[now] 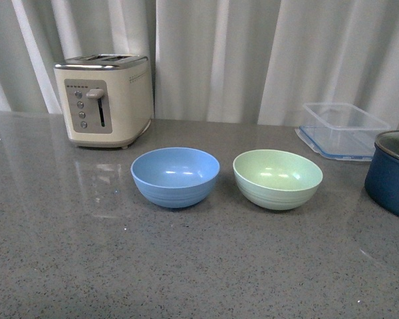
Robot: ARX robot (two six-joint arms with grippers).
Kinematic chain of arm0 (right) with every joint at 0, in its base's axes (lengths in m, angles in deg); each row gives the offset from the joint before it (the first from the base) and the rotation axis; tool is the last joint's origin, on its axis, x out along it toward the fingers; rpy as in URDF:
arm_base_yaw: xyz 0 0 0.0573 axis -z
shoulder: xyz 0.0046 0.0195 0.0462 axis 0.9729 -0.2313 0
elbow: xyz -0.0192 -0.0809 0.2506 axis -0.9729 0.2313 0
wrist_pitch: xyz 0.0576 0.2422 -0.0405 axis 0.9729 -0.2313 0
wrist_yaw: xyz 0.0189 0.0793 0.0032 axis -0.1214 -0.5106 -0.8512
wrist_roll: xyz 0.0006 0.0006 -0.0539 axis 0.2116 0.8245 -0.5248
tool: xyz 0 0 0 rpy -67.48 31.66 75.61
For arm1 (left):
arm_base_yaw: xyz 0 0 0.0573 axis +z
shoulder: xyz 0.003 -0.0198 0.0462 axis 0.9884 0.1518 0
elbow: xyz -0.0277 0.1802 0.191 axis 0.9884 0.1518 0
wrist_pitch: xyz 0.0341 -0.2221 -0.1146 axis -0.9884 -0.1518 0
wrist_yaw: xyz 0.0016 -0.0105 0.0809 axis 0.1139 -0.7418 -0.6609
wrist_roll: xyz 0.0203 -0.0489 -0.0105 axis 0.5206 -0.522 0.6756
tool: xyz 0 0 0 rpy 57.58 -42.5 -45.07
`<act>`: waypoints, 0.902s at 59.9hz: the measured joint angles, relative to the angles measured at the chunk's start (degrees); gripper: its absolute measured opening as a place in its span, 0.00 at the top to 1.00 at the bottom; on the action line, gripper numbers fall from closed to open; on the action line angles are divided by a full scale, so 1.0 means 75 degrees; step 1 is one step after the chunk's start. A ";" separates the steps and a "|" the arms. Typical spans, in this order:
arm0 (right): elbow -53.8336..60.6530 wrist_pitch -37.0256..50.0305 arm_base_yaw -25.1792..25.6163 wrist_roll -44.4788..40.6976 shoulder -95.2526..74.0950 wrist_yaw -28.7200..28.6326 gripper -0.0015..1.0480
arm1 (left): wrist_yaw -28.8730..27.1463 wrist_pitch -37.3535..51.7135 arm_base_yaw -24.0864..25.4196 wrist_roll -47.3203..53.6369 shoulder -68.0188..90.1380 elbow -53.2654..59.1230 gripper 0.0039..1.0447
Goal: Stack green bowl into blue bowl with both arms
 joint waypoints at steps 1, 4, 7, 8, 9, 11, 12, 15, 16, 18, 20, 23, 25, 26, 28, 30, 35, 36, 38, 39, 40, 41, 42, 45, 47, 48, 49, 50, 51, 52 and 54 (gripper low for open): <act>0.0000 0.0000 0.0000 0.0000 0.0000 0.0003 0.10 | 0.0000 -0.0076 0.0000 0.0003 -0.0114 0.0000 0.97; 0.0000 0.0000 0.0000 0.0000 0.0000 0.0003 0.10 | 0.0003 -0.0093 0.0000 0.0003 -0.0318 0.0000 0.97; 0.0000 0.0000 0.0000 0.0000 0.0000 0.0000 0.10 | 0.0000 -0.0096 0.0000 0.0003 -0.0353 0.0000 0.97; 0.0000 0.0000 0.0000 0.0000 0.0000 0.0000 0.10 | 0.0000 -0.0099 0.0000 0.0003 -0.0353 0.0000 0.97; 0.0000 0.0000 0.0000 0.0000 0.0000 0.0000 0.10 | -0.0006 -0.0099 0.0000 0.0003 -0.0350 0.0000 0.97; 0.0000 0.0000 0.0000 0.0000 0.0000 0.0000 0.10 | -0.0003 -0.0114 0.0000 0.0000 -0.0341 0.0000 0.97; 0.0000 0.0000 0.0000 0.0000 0.0000 0.0000 0.10 | -0.0003 -0.0119 0.0000 0.0000 -0.0341 0.0000 0.97; 0.0000 0.0000 0.0000 0.0000 0.0000 0.0000 0.10 | 0.0000 -0.0125 0.0000 0.0000 -0.0344 0.0000 0.91; 0.0000 0.0000 0.0000 0.0000 0.0000 0.0000 0.10 | 0.0000 -0.0125 0.0000 0.0000 -0.0344 0.0000 0.88; 0.0000 0.0000 0.0000 0.0000 0.0000 0.0000 0.10 | 0.0000 -0.0125 0.0000 0.0000 -0.0344 0.0000 0.83; 0.0000 0.0000 0.0000 0.0000 0.0000 0.0000 0.10 | 0.0000 -0.0125 0.0000 0.0000 -0.0344 0.0000 0.76; 0.0000 0.0000 0.0000 0.0000 0.0000 0.0000 0.10 | 0.0000 -0.0125 0.0000 0.0000 -0.0344 0.0000 0.69; -0.0029 -0.0122 -0.0009 -0.0035 -0.0061 0.0003 0.10 | 0.0000 -0.0125 0.0000 0.0000 -0.0344 0.0000 0.62; -0.0079 -0.0256 -0.0023 -0.0055 -0.0102 0.0003 0.10 | 0.0000 -0.0125 0.0000 0.0000 -0.0344 0.0000 0.60; -0.0289 -0.0772 -0.0073 -0.0119 -0.0332 -0.0012 0.10 | 0.0000 -0.0125 0.0000 0.0000 -0.0344 0.0000 0.54; -0.0565 -0.1207 -0.0163 -0.0140 -0.0781 -0.0079 0.10 | 0.0000 -0.0125 0.0000 0.0000 -0.0344 0.0000 0.48; -0.1157 -0.1003 -0.0463 0.0012 -0.1757 -0.0251 0.10 | 0.0000 -0.0125 0.0000 0.0000 -0.0353 0.0000 0.33; -0.1326 -0.0892 -0.0562 0.0050 -0.1979 -0.0271 0.10 | 0.0000 -0.0125 0.0000 0.0000 -0.0350 0.0000 0.30; -0.1801 -0.0682 -0.0819 0.0323 -0.2576 -0.0487 0.10 | -0.0003 -0.0125 0.0000 0.0000 -0.0347 0.0000 0.21; -0.2005 -0.0606 -0.0941 0.0408 -0.2830 -0.0539 0.10 | 0.0000 -0.0125 0.0000 0.0000 -0.0347 0.0000 0.17; -0.2308 -0.0478 -0.1113 0.0609 -0.3244 -0.0656 0.10 | 0.0000 -0.0125 0.0000 0.0000 -0.0347 0.0000 0.12; -0.2530 -0.0428 -0.1221 0.0749 -0.3547 -0.0764 0.10 | 0.0000 -0.0125 0.0000 0.0000 -0.0350 0.0000 0.09; -0.2760 -0.0425 -0.1320 0.0860 -0.3867 -0.0871 0.10 | 0.0000 -0.0125 0.0000 0.0003 -0.0350 0.0000 0.06; -0.3421 -0.0434 -0.1536 0.1373 -0.4905 -0.1221 0.10 | 0.0000 -0.0125 0.0000 0.0015 -0.0350 0.0000 0.06; -0.3754 -0.0463 -0.1620 0.1661 -0.5450 -0.1244 0.10 | 0.0000 -0.0125 0.0000 0.0015 -0.0350 0.0000 0.07; -0.3978 -0.0469 -0.1661 0.1827 -0.5814 -0.1294 0.10 | 0.0000 -0.0125 0.0000 0.0015 -0.0350 0.0000 0.07; -0.4089 -0.0466 -0.1679 0.1906 -0.5995 -0.1323 0.10 | 0.0000 -0.0125 0.0000 0.0015 -0.0350 0.0000 0.06; -0.4307 -0.0455 -0.1705 0.2005 -0.6371 -0.1343 0.10 | 0.0000 -0.0125 0.0000 0.0015 -0.0350 0.0000 0.06; -0.4523 -0.0452 -0.1731 0.2127 -0.6749 -0.1311 0.10 | 0.0000 -0.0125 0.0000 0.0017 -0.0350 0.0000 0.06; -0.4631 -0.0452 -0.1746 0.2174 -0.6936 -0.1268 0.10 | 0.0000 -0.0125 0.0000 0.0017 -0.0350 0.0000 0.06; -0.5141 -0.0455 -0.1810 0.2398 -0.7813 -0.1148 0.10 | 0.0000 -0.0125 0.0000 0.0017 -0.0350 0.0000 0.06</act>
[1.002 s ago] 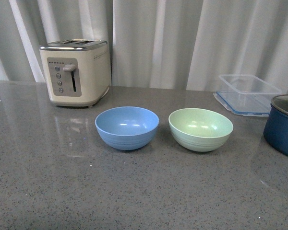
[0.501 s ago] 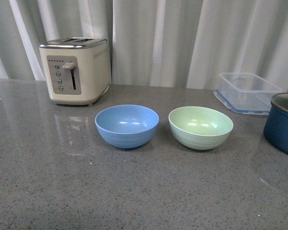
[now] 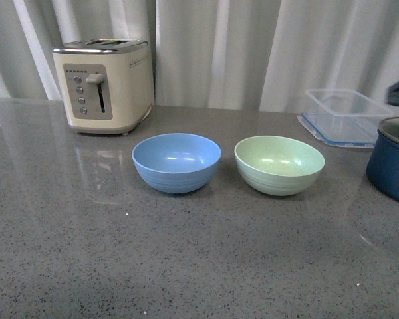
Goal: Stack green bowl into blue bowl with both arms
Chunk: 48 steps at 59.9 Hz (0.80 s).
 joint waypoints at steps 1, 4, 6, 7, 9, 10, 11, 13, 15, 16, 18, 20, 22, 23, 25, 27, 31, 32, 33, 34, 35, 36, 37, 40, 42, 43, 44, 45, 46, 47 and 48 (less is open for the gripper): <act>-0.0105 -0.0003 -0.0003 0.0017 -0.0166 -0.0003 0.10 | 0.0000 0.0000 0.0000 0.0000 0.0000 0.0000 0.06; -0.0632 -0.0041 -0.0032 0.0163 -0.0962 0.0160 0.10 | -0.0003 0.0000 0.0000 0.0000 0.0003 0.0000 0.06; -0.0947 -0.0076 -0.0055 0.0233 -0.1405 0.0326 0.10 | 0.0000 0.0000 0.0000 0.0000 0.0000 0.0000 0.06; -0.1096 -0.0082 -0.0073 0.0245 -0.1617 0.0388 0.10 | 0.0000 0.0000 0.0000 0.0003 0.0000 0.0000 0.06; -0.1422 -0.0082 -0.0087 0.0248 -0.2090 0.0542 0.10 | 0.0000 0.0000 0.0000 0.0000 0.0000 0.0000 0.06; -0.1600 -0.0082 -0.0096 0.0274 -0.2343 0.0638 0.10 | 0.0000 0.0000 0.0000 0.0000 0.0000 0.0000 0.06; -0.1769 -0.0082 -0.0108 0.0289 -0.2591 0.0740 0.10 | 0.0000 0.0000 0.0000 0.0003 0.0000 0.0000 0.06; -0.2008 -0.0082 -0.0119 0.0297 -0.2943 0.0860 0.10 | 0.0000 0.0000 0.0000 0.0000 0.0000 0.0000 0.06; -0.2226 -0.0096 -0.0122 0.0309 -0.3267 0.0944 0.10 | 0.0000 0.0000 0.0000 0.0003 0.0000 0.0000 0.06; -0.2299 -0.0111 -0.0122 0.0329 -0.3378 0.0976 0.10 | 0.0000 0.0000 0.0000 0.0003 0.0000 0.0000 0.06; -0.2579 -0.0134 -0.0128 0.0335 -0.3803 0.1110 0.10 | 0.0000 0.0000 0.0000 0.0003 0.0000 0.0000 0.06; -0.2771 -0.0157 -0.0128 0.0350 -0.4106 0.1218 0.10 | 0.0000 0.0000 0.0000 0.0000 0.0000 0.0000 0.06; -0.3008 -0.0187 -0.0128 0.0350 -0.4465 0.1370 0.10 | 0.0000 0.0000 0.0000 0.0003 0.0000 0.0000 0.06; -0.3060 -0.0189 -0.0125 0.0350 -0.4549 0.1399 0.10 | 0.0000 0.0000 0.0000 0.0003 0.0000 0.0000 0.06; -0.3217 -0.0213 -0.0119 0.0353 -0.4797 0.1472 0.10 | 0.0000 0.0000 0.0000 0.0003 0.0000 0.0000 0.06; -0.3416 -0.0271 -0.0108 0.0347 -0.5100 0.1565 0.10 | 0.0000 0.0000 0.0000 0.0003 0.0000 0.0000 0.06; -0.3628 -0.0297 -0.0082 0.0347 -0.5441 0.1644 0.10 | 0.0000 0.0000 0.0000 0.0003 0.0000 0.0000 0.06; -0.3710 -0.0312 -0.0070 0.0341 -0.5560 0.1690 0.10 | 0.0000 0.0000 0.0000 0.0003 0.0000 0.0000 0.06; -0.3745 -0.0312 -0.0067 0.0335 -0.5619 0.1716 0.10 | 0.0000 0.0000 0.0000 0.0003 0.0000 0.0000 0.06; -0.3821 -0.0318 -0.0052 0.0332 -0.5729 0.1766 0.10 | 0.0000 0.0000 0.0000 0.0003 0.0000 0.0000 0.06; -0.3856 -0.0326 -0.0047 0.0332 -0.5782 0.1772 0.10 | 0.0000 0.0000 0.0000 0.0003 0.0000 0.0000 0.06; -0.3931 -0.0364 -0.0032 0.0335 -0.5881 0.1798 0.10 | 0.0000 0.0000 0.0000 0.0003 0.0000 0.0000 0.06; -0.3972 -0.0388 -0.0026 0.0329 -0.5931 0.1818 0.10 | 0.0000 0.0000 0.0000 0.0003 0.0000 0.0000 0.06; -0.4132 -0.0408 0.0006 0.0291 -0.6149 0.1967 0.10 | 0.0000 0.0000 0.0000 0.0003 0.0000 0.0000 0.06; -0.4246 -0.0460 0.0023 0.0286 -0.6277 0.2025 0.10 | 0.0000 0.0000 0.0000 0.0003 0.0000 0.0000 0.06; -0.4278 -0.0472 0.0032 0.0277 -0.6318 0.2049 0.10 | 0.0000 0.0000 0.0000 0.0003 0.0000 0.0000 0.06; -0.4313 -0.0475 0.0038 0.0265 -0.6359 0.2072 0.10 | 0.0000 0.0000 0.0000 0.0003 0.0000 0.0000 0.06; -0.4377 -0.0481 0.0055 0.0256 -0.6438 0.2133 0.10 | 0.0000 0.0000 0.0000 0.0003 0.0000 0.0000 0.06; -0.4409 -0.0487 0.0064 0.0256 -0.6478 0.2165 0.10 | 0.0000 0.0000 0.0000 0.0003 0.0000 0.0000 0.06; -0.4473 -0.0513 0.0076 0.0256 -0.6548 0.2224 0.10 | 0.0000 0.0000 0.0000 0.0003 0.0000 0.0000 0.06; -0.4505 -0.0530 0.0082 0.0256 -0.6586 0.2253 0.10 | 0.0000 0.0000 0.0000 0.0003 0.0000 0.0000 0.06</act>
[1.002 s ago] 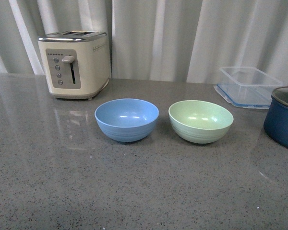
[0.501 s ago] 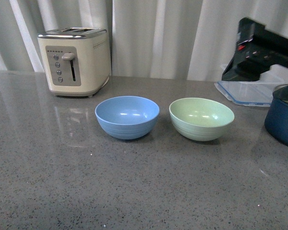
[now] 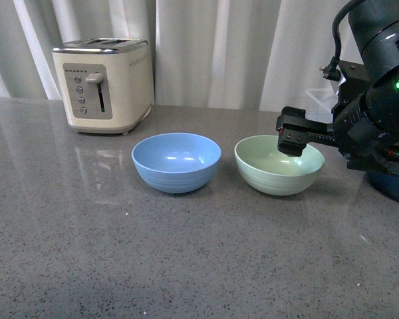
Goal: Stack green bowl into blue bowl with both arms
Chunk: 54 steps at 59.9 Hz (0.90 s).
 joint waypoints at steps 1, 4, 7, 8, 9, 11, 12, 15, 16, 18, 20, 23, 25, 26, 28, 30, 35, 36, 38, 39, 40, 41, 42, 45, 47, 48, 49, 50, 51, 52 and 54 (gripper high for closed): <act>-0.0055 -0.0012 0.0017 -0.0015 -0.0055 0.0055 0.10 | 0.0000 0.0000 0.0000 0.0000 0.0000 0.0000 0.06; -0.0149 -0.0061 0.0044 -0.0015 -0.0172 0.0152 0.15 | 0.0000 0.0000 0.0000 0.0000 0.0000 0.0000 0.06; -0.0236 -0.0125 0.0067 -0.0023 -0.0274 0.0224 0.22 | 0.0000 0.0000 0.0000 0.0000 0.0000 0.0000 0.06; -0.0251 -0.0131 0.0073 -0.0023 -0.0291 0.0239 0.24 | 0.0000 0.0000 0.0000 0.0000 0.0000 0.0000 0.06; -0.0283 -0.0146 0.0082 -0.0020 -0.0338 0.0251 0.27 | 0.0000 0.0000 0.0000 0.0000 0.0000 0.0000 0.06; -0.0332 -0.0175 0.0096 -0.0023 -0.0396 0.0277 0.32 | 0.0000 0.0000 0.0000 0.0000 0.0000 0.0000 0.06; -0.0347 -0.0184 0.0099 -0.0023 -0.0411 0.0294 0.34 | 0.0000 0.0000 0.0000 0.0000 0.0000 0.0000 0.06; -0.0414 -0.0245 0.0119 -0.0023 -0.0487 0.0329 0.41 | 0.0000 0.0000 0.0000 0.0000 0.0000 0.0000 0.06; -0.0452 -0.0283 0.0125 -0.0020 -0.0522 0.0358 0.44 | 0.0000 0.0000 0.0000 0.0000 0.0000 0.0000 0.06; -0.0478 -0.0309 0.0134 -0.0020 -0.0548 0.0379 0.47 | 0.0000 0.0000 0.0000 0.0000 0.0000 0.0000 0.06; -0.0510 -0.0341 0.0146 -0.0023 -0.0600 0.0423 0.53 | 0.0000 0.0000 0.0000 0.0000 0.0000 0.0000 0.06; -0.0554 -0.0388 0.0163 -0.0017 -0.0653 0.0466 0.59 | 0.0000 0.0000 0.0000 0.0000 0.0000 0.0000 0.06; -0.0586 -0.0420 0.0169 -0.0017 -0.0691 0.0478 0.64 | 0.0000 0.0000 0.0000 0.0000 0.0000 0.0000 0.06; -0.0597 -0.0437 0.0175 -0.0020 -0.0714 0.0493 0.68 | 0.0000 0.0000 0.0000 0.0000 0.0000 0.0000 0.06; -0.0609 -0.0452 0.0181 -0.0020 -0.0726 0.0504 0.71 | 0.0000 0.0000 0.0000 0.0000 0.0000 0.0000 0.06; -0.0627 -0.0490 0.0189 -0.0020 -0.0749 0.0513 0.76 | 0.0000 0.0000 0.0000 0.0000 0.0000 0.0000 0.06; -0.0632 -0.0510 0.0201 -0.0020 -0.0761 0.0574 0.88 | 0.0000 0.0000 0.0000 0.0000 0.0000 0.0000 0.06; -0.0632 -0.0516 0.0210 -0.0017 -0.0761 0.0603 0.91 | 0.0000 0.0000 0.0000 0.0000 0.0000 0.0000 0.06; -0.0659 -0.0513 0.0227 0.0035 -0.0737 0.0516 0.96 | -0.0003 0.0000 0.0000 0.0000 0.0000 0.0000 0.06; -0.0676 -0.0510 0.0230 0.0035 -0.0720 0.0501 0.97 | -0.0003 0.0000 0.0000 0.0000 0.0000 0.0000 0.06; -0.0691 -0.0510 0.0230 0.0035 -0.0699 0.0493 0.98 | -0.0003 0.0000 0.0000 0.0000 0.0000 0.0000 0.06; -0.0708 -0.0510 0.0230 0.0032 -0.0662 0.0525 0.99 | 0.0000 0.0000 0.0000 0.0000 0.0000 0.0000 0.06; -0.0711 -0.0510 0.0230 0.0017 -0.0638 0.0539 0.99 | 0.0000 0.0000 0.0000 0.0000 0.0000 0.0000 0.06; -0.0711 -0.0513 0.0230 0.0003 -0.0545 0.0580 0.99 | 0.0000 0.0000 0.0000 0.0000 0.0000 0.0000 0.06; -0.0711 -0.0513 0.0239 -0.0017 -0.0484 0.0551 0.99 | -0.0003 0.0000 0.0000 0.0000 0.0000 0.0000 0.06; -0.0711 -0.0513 0.0242 -0.0029 -0.0434 0.0548 0.99 | -0.0003 0.0000 0.0000 0.0000 0.0000 0.0000 0.06; -0.0711 -0.0513 0.0242 -0.0038 -0.0414 0.0542 0.99 | -0.0003 0.0000 0.0000 0.0000 0.0000 0.0000 0.06; -0.0711 -0.0513 0.0242 -0.0044 -0.0388 0.0530 0.99 | 0.0000 0.0000 0.0000 0.0000 0.0000 0.0000 0.06; -0.0714 -0.0516 0.0230 -0.0050 -0.0323 0.0490 0.99 | 0.0000 0.0000 0.0000 0.0000 0.0000 0.0000 0.06; -0.0711 -0.0516 0.0224 -0.0061 -0.0294 0.0481 0.99 | -0.0003 0.0000 0.0000 0.0000 0.0000 0.0000 0.06; -0.0720 -0.0516 0.0195 -0.0085 -0.0195 0.0452 0.99 | -0.0003 0.0000 0.0000 0.0000 0.0000 0.0000 0.06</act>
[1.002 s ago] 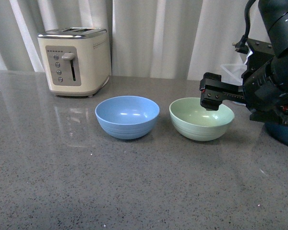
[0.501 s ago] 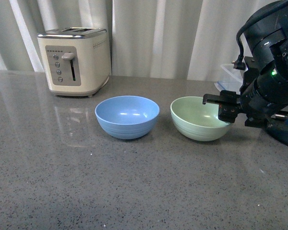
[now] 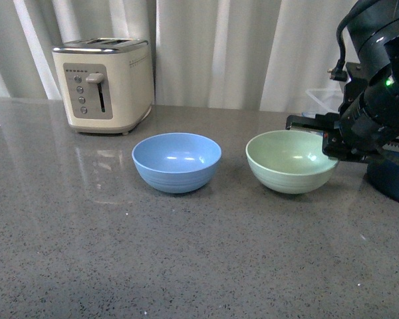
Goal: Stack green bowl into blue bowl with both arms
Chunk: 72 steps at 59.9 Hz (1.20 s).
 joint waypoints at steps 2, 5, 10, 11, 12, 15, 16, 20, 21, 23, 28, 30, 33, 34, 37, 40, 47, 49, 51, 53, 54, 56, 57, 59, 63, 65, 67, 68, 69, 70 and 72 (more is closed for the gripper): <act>-0.0029 -0.0003 -0.0047 -0.0017 0.0099 -0.0020 0.99 | 0.0000 0.0000 0.0000 0.0000 0.0000 0.0000 0.06; -0.0119 -0.0041 -0.0137 -0.0020 0.0230 -0.0070 0.99 | 0.0003 0.0000 0.0000 0.0000 0.0000 0.0000 0.06; -0.0382 -0.0085 -0.0411 -0.0026 0.0466 -0.0102 0.99 | 0.0003 0.0000 0.0000 0.0000 0.0000 0.0000 0.06; -0.0458 -0.0085 -0.0504 -0.0029 0.0513 -0.0108 0.99 | 0.0003 0.0000 0.0000 0.0000 0.0000 0.0000 0.06; -0.0498 -0.0087 -0.0554 -0.0029 0.0527 -0.0117 0.99 | 0.0003 0.0000 0.0000 0.0000 0.0000 0.0000 0.06; -0.0656 -0.0090 -0.0764 -0.0047 0.0580 -0.0137 0.99 | 0.0003 0.0000 0.0000 0.0000 0.0000 0.0000 0.06; -0.0740 -0.0087 -0.0880 -0.0061 0.0597 -0.0131 0.99 | 0.0003 0.0000 0.0000 0.0000 0.0000 0.0000 0.06; -0.0959 -0.0085 -0.1224 -0.0114 0.0595 -0.0122 0.99 | 0.0003 0.0000 0.0000 0.0000 0.0000 0.0000 0.06; -0.0991 -0.0085 -0.1279 -0.0117 0.0595 -0.0119 0.99 | 0.0003 0.0000 0.0000 0.0000 0.0000 0.0000 0.06; -0.1081 -0.0085 -0.1437 -0.0140 0.0568 -0.0102 0.99 | 0.0000 0.0000 0.0000 0.0000 0.0000 0.0000 0.06; -0.1370 -0.0102 -0.1836 -0.0178 0.0402 -0.0052 0.99 | 0.0000 0.0000 0.0000 0.0000 0.0000 0.0000 0.06; -0.1489 -0.0125 -0.1955 -0.0181 0.0300 -0.0038 0.99 | 0.0003 0.0000 0.0000 0.0000 0.0000 0.0000 0.06; -0.1670 -0.0181 -0.2101 -0.0184 0.0119 0.0020 0.99 | 0.0003 0.0000 0.0000 0.0000 0.0000 0.0000 0.06; -0.1705 -0.0189 -0.2122 -0.0181 0.0082 0.0032 0.99 | 0.0003 0.0000 0.0000 0.0000 0.0000 0.0000 0.06; -0.1865 -0.0230 -0.2209 -0.0184 -0.0137 0.0105 0.99 | 0.0003 0.0000 0.0000 0.0000 0.0000 0.0000 0.06; -0.2017 -0.0271 -0.2259 -0.0187 -0.0373 0.0184 0.99 | 0.0003 0.0000 0.0000 0.0000 0.0000 0.0000 0.06; -0.2256 -0.0315 -0.2302 -0.0198 -0.0831 0.0358 0.99 | 0.0003 0.0000 0.0000 0.0000 0.0000 0.0000 0.06; -0.2326 -0.0323 -0.2305 -0.0216 -0.0953 0.0405 0.99 | 0.0003 0.0000 0.0000 0.0000 0.0000 0.0000 0.06; -0.2407 -0.0347 -0.2302 -0.0219 -0.1075 0.0458 0.99 | 0.0003 0.0000 0.0000 0.0000 0.0000 0.0000 0.06; -0.2486 -0.0364 -0.2299 -0.0224 -0.1195 0.0510 0.99 | 0.0003 0.0000 0.0000 0.0000 0.0000 0.0000 0.06; -0.2512 -0.0373 -0.2299 -0.0230 -0.1227 0.0530 0.99 | 0.0003 0.0000 0.0000 0.0000 0.0000 0.0000 0.06; -0.2588 -0.0405 -0.2285 -0.0242 -0.1332 0.0577 0.99 | 0.0003 0.0000 0.0000 0.0000 0.0000 0.0000 0.06; -0.2626 -0.0443 -0.2279 -0.0242 -0.1387 0.0592 0.99 | 0.0003 0.0000 0.0000 0.0000 0.0000 0.0000 0.06; -0.2649 -0.0469 -0.2270 -0.0251 -0.1434 0.0589 0.99 | 0.0003 0.0000 0.0000 0.0000 0.0000 0.0000 0.06; -0.2658 -0.0545 -0.2250 -0.0315 -0.1504 0.0571 0.96 | 0.0003 0.0000 0.0000 0.0000 0.0000 0.0000 0.06; -0.2658 -0.0554 -0.2238 -0.0315 -0.1512 0.0589 0.91 | 0.0000 0.0000 0.0000 0.0000 0.0000 0.0000 0.06; -0.2658 -0.0554 -0.2232 -0.0312 -0.1512 0.0580 0.87 | 0.0003 0.0000 0.0000 0.0000 0.0000 0.0000 0.06; -0.2658 -0.0554 -0.2226 -0.0312 -0.1512 0.0565 0.84 | 0.0003 0.0000 0.0000 0.0000 0.0000 0.0000 0.06; -0.2658 -0.0554 -0.2224 -0.0309 -0.1507 0.0548 0.82 | 0.0003 0.0000 0.0000 0.0000 0.0000 0.0000 0.06; -0.2658 -0.0554 -0.2215 -0.0306 -0.1492 0.0522 0.79 | 0.0003 0.0000 0.0000 0.0000 0.0000 0.0000 0.06; -0.2658 -0.0551 -0.2206 -0.0291 -0.1443 0.0487 0.74 | 0.0003 0.0000 0.0000 0.0000 0.0000 0.0000 0.06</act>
